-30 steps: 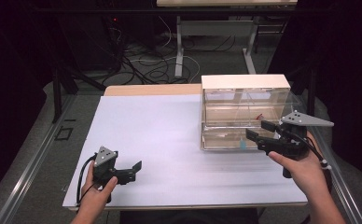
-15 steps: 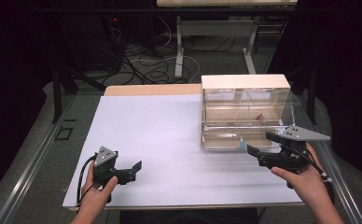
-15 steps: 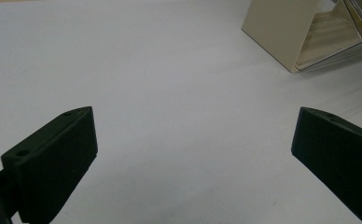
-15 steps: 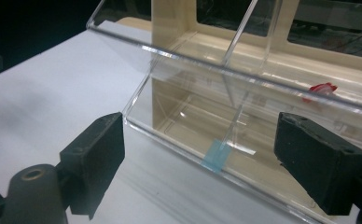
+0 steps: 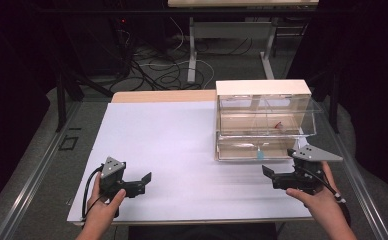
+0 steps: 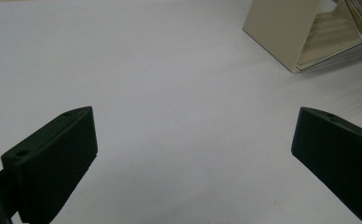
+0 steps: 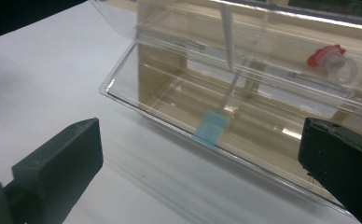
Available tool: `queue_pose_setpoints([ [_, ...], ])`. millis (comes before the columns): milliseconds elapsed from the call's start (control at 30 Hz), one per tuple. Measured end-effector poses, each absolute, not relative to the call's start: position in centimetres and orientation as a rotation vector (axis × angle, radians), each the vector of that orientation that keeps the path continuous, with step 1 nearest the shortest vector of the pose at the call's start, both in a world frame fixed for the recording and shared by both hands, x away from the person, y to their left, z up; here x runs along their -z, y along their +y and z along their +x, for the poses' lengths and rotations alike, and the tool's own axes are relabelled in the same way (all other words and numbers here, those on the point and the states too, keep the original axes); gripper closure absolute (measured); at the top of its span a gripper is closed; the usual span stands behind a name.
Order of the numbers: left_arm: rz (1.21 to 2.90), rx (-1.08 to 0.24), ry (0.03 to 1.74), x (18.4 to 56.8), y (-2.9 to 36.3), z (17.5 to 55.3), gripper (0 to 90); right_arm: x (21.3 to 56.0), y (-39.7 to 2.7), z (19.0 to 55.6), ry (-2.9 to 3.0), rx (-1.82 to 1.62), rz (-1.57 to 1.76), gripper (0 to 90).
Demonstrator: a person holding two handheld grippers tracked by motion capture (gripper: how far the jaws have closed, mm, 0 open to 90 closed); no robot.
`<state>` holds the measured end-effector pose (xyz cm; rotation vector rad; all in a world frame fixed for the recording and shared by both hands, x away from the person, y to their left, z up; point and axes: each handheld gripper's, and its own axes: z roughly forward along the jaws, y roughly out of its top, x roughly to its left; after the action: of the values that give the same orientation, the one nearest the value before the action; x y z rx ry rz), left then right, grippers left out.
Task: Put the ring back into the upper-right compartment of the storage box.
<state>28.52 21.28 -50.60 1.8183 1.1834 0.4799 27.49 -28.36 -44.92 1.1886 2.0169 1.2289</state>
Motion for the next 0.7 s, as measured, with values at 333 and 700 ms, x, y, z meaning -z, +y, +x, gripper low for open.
queue_pose_setpoints([
  [333, 1.817, -0.483, 1.183, 50.6, 21.3, 28.5, 0.2, 47.1, -30.2, 28.3, 1.922, -1.199, 1.264, 0.0],
  [700, 1.817, -0.479, 1.181, 50.6, 21.3, 28.6, 0.2, 49.8, -31.3, 28.2, 1.906, -1.226, 1.279, 0.0],
])
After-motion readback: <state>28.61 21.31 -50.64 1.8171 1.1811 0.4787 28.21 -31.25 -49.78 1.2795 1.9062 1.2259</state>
